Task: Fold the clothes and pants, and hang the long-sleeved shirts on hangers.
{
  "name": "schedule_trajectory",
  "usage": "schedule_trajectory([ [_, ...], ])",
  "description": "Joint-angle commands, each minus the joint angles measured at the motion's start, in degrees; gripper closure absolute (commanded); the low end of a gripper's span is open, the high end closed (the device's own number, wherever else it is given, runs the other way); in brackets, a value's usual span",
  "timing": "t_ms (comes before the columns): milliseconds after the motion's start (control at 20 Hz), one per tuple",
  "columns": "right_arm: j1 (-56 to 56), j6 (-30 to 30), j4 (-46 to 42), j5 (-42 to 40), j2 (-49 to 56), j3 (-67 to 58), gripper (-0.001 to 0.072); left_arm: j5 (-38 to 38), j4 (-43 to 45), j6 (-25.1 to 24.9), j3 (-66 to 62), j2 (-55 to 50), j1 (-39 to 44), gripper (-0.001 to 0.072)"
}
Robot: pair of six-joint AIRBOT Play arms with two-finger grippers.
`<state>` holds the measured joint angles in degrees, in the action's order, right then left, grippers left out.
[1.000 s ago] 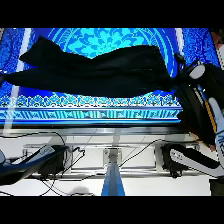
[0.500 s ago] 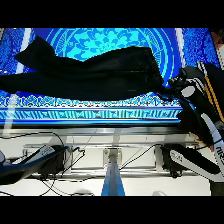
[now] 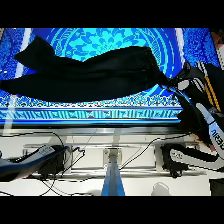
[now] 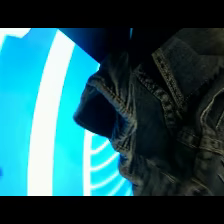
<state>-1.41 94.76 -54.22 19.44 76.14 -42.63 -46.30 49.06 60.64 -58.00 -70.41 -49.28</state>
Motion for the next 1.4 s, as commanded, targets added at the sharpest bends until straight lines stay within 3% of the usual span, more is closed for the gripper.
schedule_trajectory([
  [0,0.0,-0.3,-6.9,1.6,-2.3,-1.5,0.0671,-2.4,0.0,0.0,-0.1,0.3,-0.1,0.0683],
  [150,0.0,-0.3,-16.4,13.9,-9.4,-1.5,0.0672,-2.4,1.5,0.0,-0.8,3.8,-0.5,0.0684],
  [300,0.0,0.4,-23.6,26.8,-18.8,-1.2,0.0672,-2.6,8.4,0.0,-1.2,8.6,-1.6,0.0683],
  [450,0.0,6.5,-30.6,36.3,-30.7,-1.2,0.0672,-3.1,19.0,3.8,-1.2,10.8,-2.4,0.0683],
  [550,0.0,8.5,-30.8,42.2,-37.6,-1.2,0.0672,-4.7,21.4,6.3,-1.2,10.7,-2.4,0.0683],
  [750,0.0,9.3,-30.7,54.2,-44.6,-0.2,0.0672,-8.8,21.5,6.2,-1.1,9.4,-2.4,0.0683],
  [900,0.0,9.3,-30.7,53.1,-45.3,0.4,0.0672,-8.8,20.2,6.3,-1.0,8.3,-1.9,0.0683],
  [1000,0.0,9.2,-30.5,48.3,-45.2,0.4,0.0672,-7.9,17.8,6.2,-1.0,8.3,-1.9,0.0683],
  [1250,0.0,9.2,-29.4,29.2,-45.2,0.4,0.0671,2.0,4.2,6.2,-3.5,8.3,-1.0,0.0687],
  [1350,0.0,9.1,-29.4,17.7,-44.6,0.2,0.0672,5.3,6.2,6.2,-8.7,7.8,1.8,0.0688],
])
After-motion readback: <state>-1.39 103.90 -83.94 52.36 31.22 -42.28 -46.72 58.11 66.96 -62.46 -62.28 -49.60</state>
